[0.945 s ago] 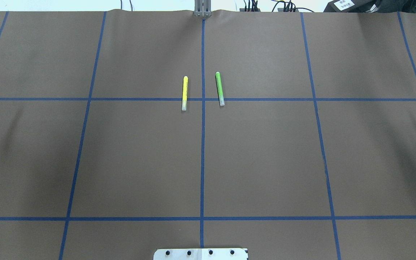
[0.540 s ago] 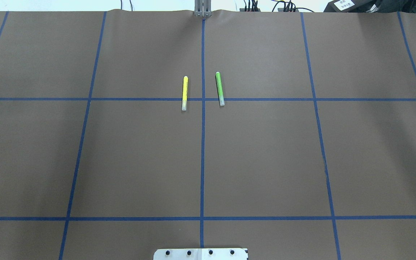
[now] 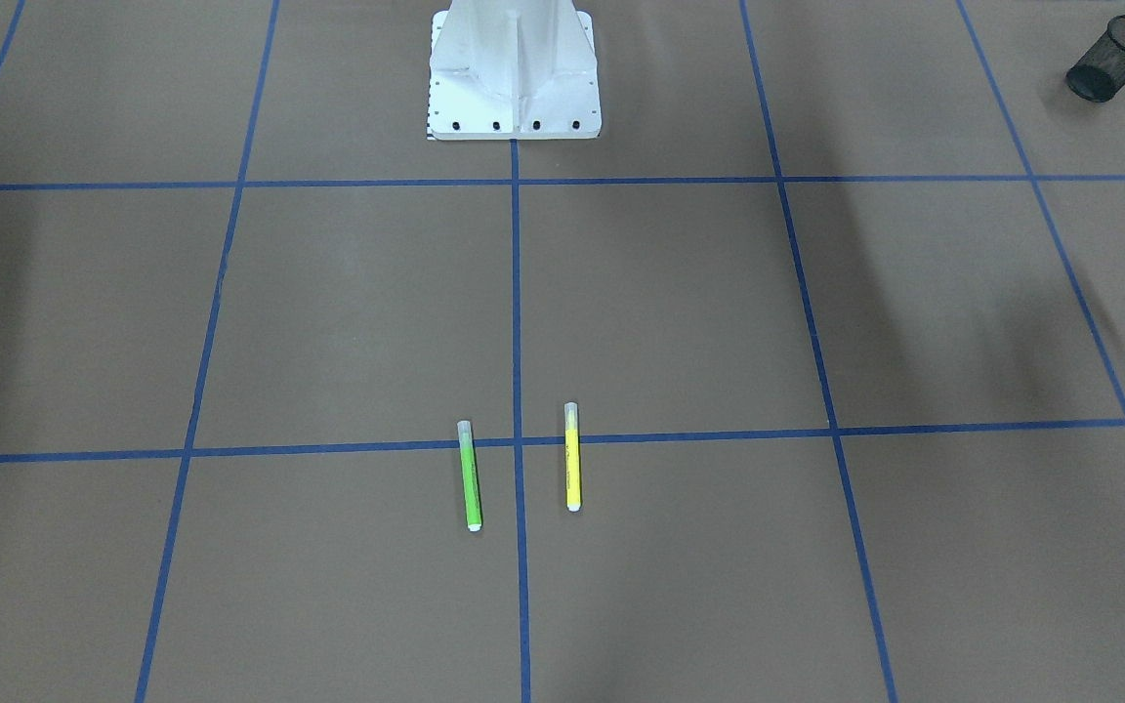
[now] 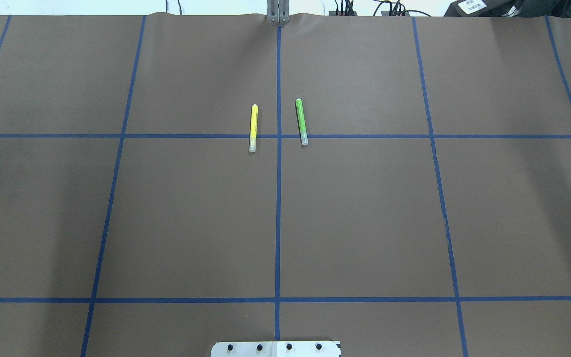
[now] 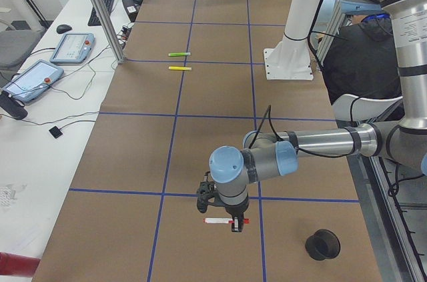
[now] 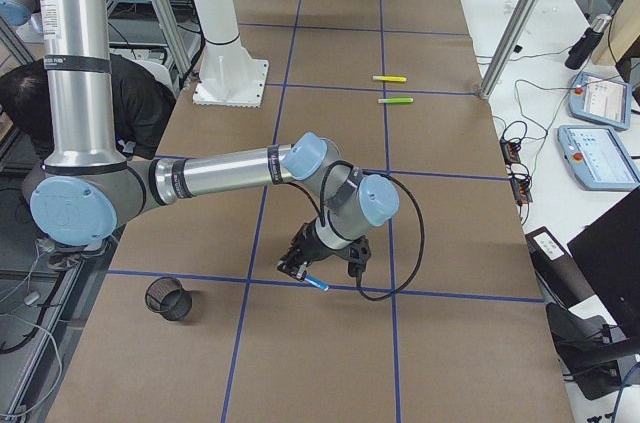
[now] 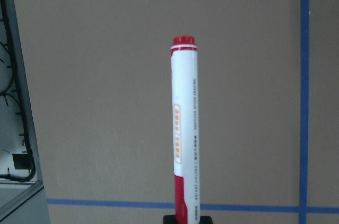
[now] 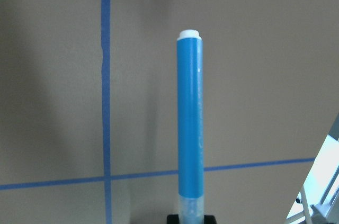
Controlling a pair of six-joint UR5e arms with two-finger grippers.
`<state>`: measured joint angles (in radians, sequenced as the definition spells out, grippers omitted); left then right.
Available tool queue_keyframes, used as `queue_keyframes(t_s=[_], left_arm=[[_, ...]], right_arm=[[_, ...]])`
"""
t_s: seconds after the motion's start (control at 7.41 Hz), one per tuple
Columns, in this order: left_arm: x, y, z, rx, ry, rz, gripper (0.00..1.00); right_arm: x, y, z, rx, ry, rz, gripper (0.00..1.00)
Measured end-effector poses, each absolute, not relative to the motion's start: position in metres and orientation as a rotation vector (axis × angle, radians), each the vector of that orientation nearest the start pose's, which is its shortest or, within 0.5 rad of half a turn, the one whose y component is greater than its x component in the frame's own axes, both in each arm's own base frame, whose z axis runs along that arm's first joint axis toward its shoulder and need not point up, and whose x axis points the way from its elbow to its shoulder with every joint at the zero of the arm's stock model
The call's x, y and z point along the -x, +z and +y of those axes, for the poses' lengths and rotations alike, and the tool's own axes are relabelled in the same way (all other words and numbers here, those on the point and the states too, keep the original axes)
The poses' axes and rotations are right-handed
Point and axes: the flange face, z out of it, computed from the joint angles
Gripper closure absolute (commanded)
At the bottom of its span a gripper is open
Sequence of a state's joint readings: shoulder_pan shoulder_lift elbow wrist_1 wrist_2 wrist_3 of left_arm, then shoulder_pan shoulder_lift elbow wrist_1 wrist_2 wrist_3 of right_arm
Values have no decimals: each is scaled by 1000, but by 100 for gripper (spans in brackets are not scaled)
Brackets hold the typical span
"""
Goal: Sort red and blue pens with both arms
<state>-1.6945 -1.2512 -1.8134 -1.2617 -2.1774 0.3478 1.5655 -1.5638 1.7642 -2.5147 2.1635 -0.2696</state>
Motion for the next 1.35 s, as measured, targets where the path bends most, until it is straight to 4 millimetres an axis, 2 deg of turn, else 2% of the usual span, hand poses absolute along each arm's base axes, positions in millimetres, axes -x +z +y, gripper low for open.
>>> queue_keyframes(t_s=[0.27,0.4,0.54,0.81,0.94,1.08,1.35], left_arm=[[129,689,-272,380,9,722,100],[138,680,-255,434,-25,753,100],[143,681,-235,473,-36,787,100],[137,698,-189,565,-59,835,100],[132,703,-172,614,-73,855,100],[131,703,-161,656,-83,878,100],[130,702,-144,731,-111,930,100]], right_arm=[[-87,627,-379,782,45,-700,100],[-90,626,-365,844,32,-734,100],[-94,628,-351,888,-16,-781,100],[-111,630,-323,978,-41,-843,100],[-118,632,-312,1011,-23,-863,100],[-121,638,-304,1051,-12,-883,100],[-122,676,-291,1175,-1,-959,100]])
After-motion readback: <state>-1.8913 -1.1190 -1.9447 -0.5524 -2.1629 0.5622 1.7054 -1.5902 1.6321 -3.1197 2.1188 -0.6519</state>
